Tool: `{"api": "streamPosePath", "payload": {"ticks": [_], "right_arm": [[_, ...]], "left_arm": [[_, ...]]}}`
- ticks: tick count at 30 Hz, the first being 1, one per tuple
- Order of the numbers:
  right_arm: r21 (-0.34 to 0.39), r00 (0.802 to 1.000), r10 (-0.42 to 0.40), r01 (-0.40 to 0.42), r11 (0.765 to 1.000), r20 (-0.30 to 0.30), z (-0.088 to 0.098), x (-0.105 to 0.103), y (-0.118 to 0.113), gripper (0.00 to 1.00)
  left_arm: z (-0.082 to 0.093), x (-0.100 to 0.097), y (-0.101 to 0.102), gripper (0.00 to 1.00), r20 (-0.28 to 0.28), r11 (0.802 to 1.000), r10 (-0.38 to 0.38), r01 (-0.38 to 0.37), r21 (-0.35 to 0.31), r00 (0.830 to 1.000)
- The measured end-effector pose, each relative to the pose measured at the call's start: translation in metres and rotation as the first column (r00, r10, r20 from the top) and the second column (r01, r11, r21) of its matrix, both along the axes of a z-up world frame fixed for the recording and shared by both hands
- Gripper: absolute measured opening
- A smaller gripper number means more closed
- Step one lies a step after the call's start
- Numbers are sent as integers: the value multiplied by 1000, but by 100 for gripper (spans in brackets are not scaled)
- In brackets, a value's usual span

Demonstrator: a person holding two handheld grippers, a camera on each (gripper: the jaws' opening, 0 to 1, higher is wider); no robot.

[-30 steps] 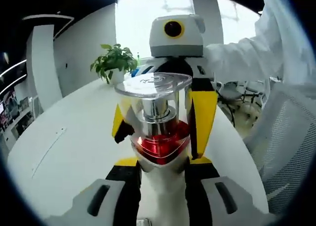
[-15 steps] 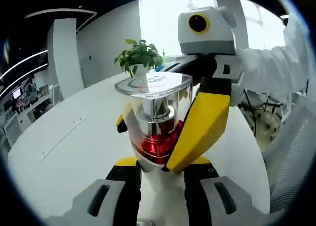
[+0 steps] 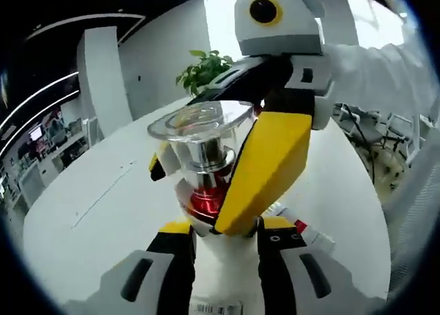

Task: Arrange the skincare products in the storage area until every visible bottle or jar stands upright without overlapping.

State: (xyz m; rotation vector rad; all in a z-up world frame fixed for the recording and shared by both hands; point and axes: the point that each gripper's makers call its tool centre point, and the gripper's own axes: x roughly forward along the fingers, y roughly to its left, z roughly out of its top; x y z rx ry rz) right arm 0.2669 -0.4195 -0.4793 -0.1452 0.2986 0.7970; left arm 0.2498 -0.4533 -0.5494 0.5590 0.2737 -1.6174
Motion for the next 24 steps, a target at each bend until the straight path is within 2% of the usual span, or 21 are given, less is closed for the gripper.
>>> {"api": "streamPosePath", "payload": {"ticks": [1, 3, 4, 6, 8, 13, 16, 18, 21, 24], "right_arm": [[-1, 1000, 15, -15, 1000, -2, 0, 0, 1, 20], [0, 999, 52, -52, 999, -11, -1, -1, 2, 20], [3, 998, 65, -65, 998, -13, -2, -2, 3, 20], [9, 996, 83, -83, 997, -16, -2, -2, 4, 20], [16, 995, 94, -94, 995, -19, -2, 1, 1, 20], [10, 994, 110, -109, 994, -19, -2, 2, 2, 21], [1, 992, 126, -126, 992, -21, -2, -1, 4, 21], [1, 991, 128, -128, 992, -22, -2, 0, 3, 21], [1, 991, 132, -132, 991, -24, -2, 2, -1, 21], [6, 990, 138, -138, 990, -21, -2, 3, -1, 21]], "left_arm": [[2, 1, 1, 33, -7, 1000, -7, 7, -6, 1000], [7, -3, 4, 34, -69, 999, -42, 41, -14, 997], [11, 1, 4, 33, -97, 999, -25, 22, -27, 995], [15, 9, 6, 37, -100, 999, -29, 25, -42, 995], [17, 3, 10, 36, -98, 997, -79, 76, -32, 992], [13, 9, 13, 34, -69, 995, -98, 97, -19, 993], [12, 4, 5, 32, -13, 989, -143, 143, -22, 990], [11, 4, 3, 30, -16, 992, -126, 126, -19, 992], [12, 6, 0, 30, -51, 993, -119, 118, -27, 992], [12, 7, -2, 30, -27, 992, -121, 120, -29, 992]]}}
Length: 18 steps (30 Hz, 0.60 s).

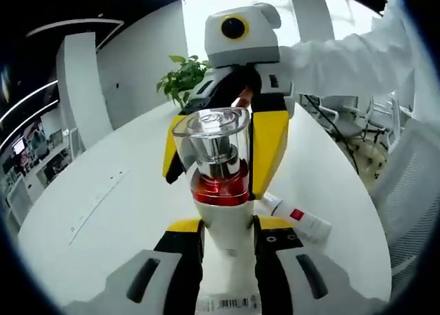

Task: Arrange the skincare products in the storage area until every visible bottle or jar stands upright without overlapping.

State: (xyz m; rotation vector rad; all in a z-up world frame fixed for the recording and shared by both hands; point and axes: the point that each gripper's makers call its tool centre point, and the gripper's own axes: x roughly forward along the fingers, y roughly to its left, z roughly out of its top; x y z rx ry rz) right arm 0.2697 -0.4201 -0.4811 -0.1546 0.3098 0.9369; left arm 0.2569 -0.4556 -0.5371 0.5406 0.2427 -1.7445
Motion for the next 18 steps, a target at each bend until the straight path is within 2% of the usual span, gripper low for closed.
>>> {"api": "streamPosePath", "payload": {"ticks": [6, 10, 13, 18], "right_arm": [[16, 1000, 24, -24, 1000, -12, 0, 0, 0, 21], [25, 1000, 13, -13, 1000, -25, -1, 1, -1, 22], [18, 999, 20, -19, 1000, -27, -1, -1, 1, 22], [30, 1000, 13, -12, 999, -22, -1, -3, 4, 22]], "left_arm": [[-1, 3, 1, 30, -10, 1000, 28, -28, 9, 1000], [-3, 10, 2, 29, -14, 1000, 18, -18, 10, 1000], [-2, 6, 3, 29, -57, 999, 33, -32, 19, 998], [-1, -1, 7, 29, -47, 1000, 15, -14, 25, 999]]}}
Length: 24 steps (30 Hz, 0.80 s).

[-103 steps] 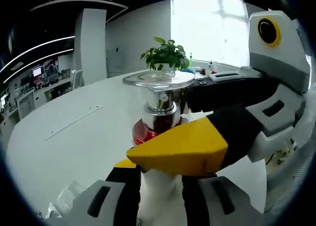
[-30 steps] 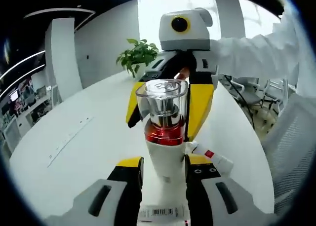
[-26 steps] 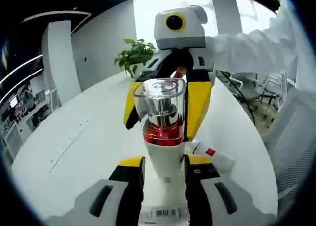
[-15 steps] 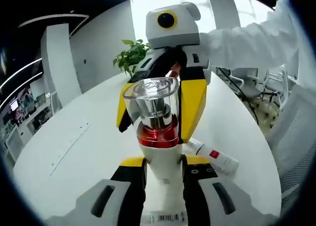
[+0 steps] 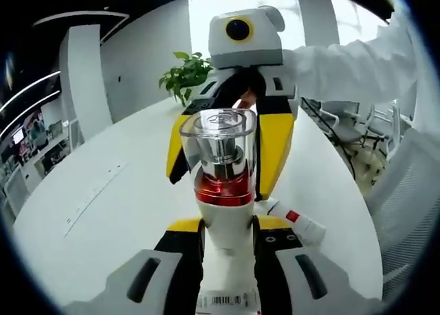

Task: Arrange the skincare products in the storage area until every visible bottle or jar stands upright without overlapping.

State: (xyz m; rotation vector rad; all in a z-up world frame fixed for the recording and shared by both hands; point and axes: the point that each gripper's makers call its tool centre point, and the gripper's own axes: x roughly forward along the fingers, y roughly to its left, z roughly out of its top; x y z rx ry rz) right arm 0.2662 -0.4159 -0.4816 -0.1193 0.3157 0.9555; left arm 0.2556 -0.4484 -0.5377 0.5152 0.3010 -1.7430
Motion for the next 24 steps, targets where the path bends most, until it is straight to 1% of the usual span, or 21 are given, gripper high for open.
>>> {"api": "streamPosePath", "payload": {"ticks": [3, 6, 7, 8, 12, 13, 16, 19, 20, 24], "right_arm": [[9, 1000, -8, 8, 1000, -9, 0, -1, 1, 22], [7, 1000, 5, -5, 1000, -16, 0, -3, 1, 22], [7, 1000, 6, -6, 1000, -15, -1, -4, 1, 22], [8, 1000, 4, -4, 1000, -12, 0, -4, 1, 22], [13, 1000, -11, 11, 1000, -8, -1, -2, -1, 23], [15, 1000, -14, 14, 1000, -11, -1, -2, -1, 23], [4, 1000, -21, 21, 1000, -14, -3, -3, -3, 29], [42, 999, -30, 31, 999, -23, 1, -4, -3, 31], [38, 999, -33, 34, 999, -21, 2, -4, -3, 34], [-6, 999, -32, 31, 999, -40, -5, -10, -4, 38]], "left_arm": [[-1, -1, -1, 29, 12, 1000, -5, 5, 2, 1000], [-1, -2, 0, 28, -5, 1000, -7, 7, 8, 1000], [-1, -3, 1, 28, -3, 1000, -10, 10, 8, 1000], [-1, -4, 2, 29, 15, 1000, -22, 22, 2, 1000], [-1, -8, 1, 29, 25, 1000, -18, 18, 0, 1000], [0, -12, 1, 29, 23, 1000, -18, 18, -1, 1000], [0, -11, 1, 30, 23, 1000, -18, 18, -3, 1000], [2, -10, 1, 30, 23, 1000, -18, 18, -5, 1000], [4, -9, 1, 30, 23, 1000, -18, 18, -10, 1000], [10, -7, 2, 33, 2, 1000, -5, 5, -16, 1000]]}}
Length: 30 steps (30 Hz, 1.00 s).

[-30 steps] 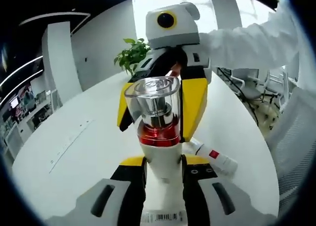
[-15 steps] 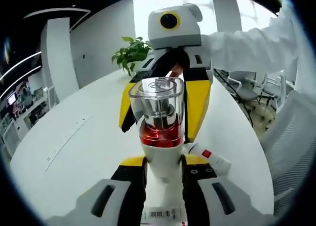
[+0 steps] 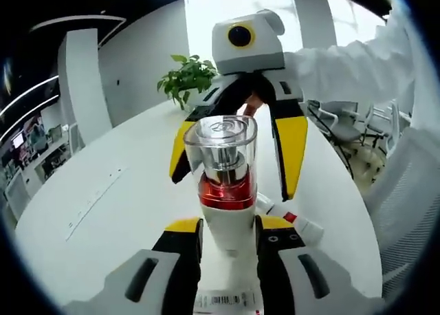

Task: Arrange the skincare products in the storage area until every visible bottle or jar stands upright without overlapping.

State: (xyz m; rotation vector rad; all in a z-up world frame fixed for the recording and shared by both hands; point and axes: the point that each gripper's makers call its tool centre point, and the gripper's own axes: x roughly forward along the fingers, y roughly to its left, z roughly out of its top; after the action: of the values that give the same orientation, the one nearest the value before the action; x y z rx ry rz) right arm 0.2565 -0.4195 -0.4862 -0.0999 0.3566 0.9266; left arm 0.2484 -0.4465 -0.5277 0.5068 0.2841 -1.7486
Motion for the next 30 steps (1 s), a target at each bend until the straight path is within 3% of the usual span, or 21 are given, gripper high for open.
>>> {"api": "streamPosePath", "payload": {"ticks": [6, 8, 12, 16, 18, 20, 26, 29, 30], "right_arm": [[-27, 998, -63, 62, 998, -17, -5, 0, -10, 47], [-33, 997, -74, 73, 997, -23, -5, -2, -11, 53], [-78, 993, -109, 107, 991, -32, -9, -8, -14, 55], [-79, 990, -137, 134, 988, -43, -8, -19, -11, 47], [-121, 982, -184, 179, 976, -33, -11, -22, -17, 36], [-117, 979, -200, 195, 974, -37, -12, -26, -17, 32], [-133, 969, -243, 235, 963, -50, -17, -37, -23, 35], [-141, 964, -263, 254, 957, -47, -16, -46, -19, 39], [-151, 960, -275, 266, 952, -47, -17, -49, -20, 40]], "left_arm": [[3, 3, 9, 36, -10, 1000, 11, -11, 17, 1000], [2, 9, 15, 39, -4, 999, 26, -26, 29, 1000], [0, 22, 26, 46, -1, 997, 51, -51, 52, 999], [7, 23, 33, 45, -31, 995, 84, -82, 50, 996], [11, 21, 40, 46, -21, 995, 90, -89, 48, 996], [15, 20, 46, 49, -8, 994, 108, -107, 35, 994], [20, 19, 64, 56, -17, 991, 131, -131, 33, 991], [23, 14, 76, 54, 61, 991, 129, -131, 25, 990], [23, 10, 80, 54, 48, 991, 132, -134, 29, 990]]}}
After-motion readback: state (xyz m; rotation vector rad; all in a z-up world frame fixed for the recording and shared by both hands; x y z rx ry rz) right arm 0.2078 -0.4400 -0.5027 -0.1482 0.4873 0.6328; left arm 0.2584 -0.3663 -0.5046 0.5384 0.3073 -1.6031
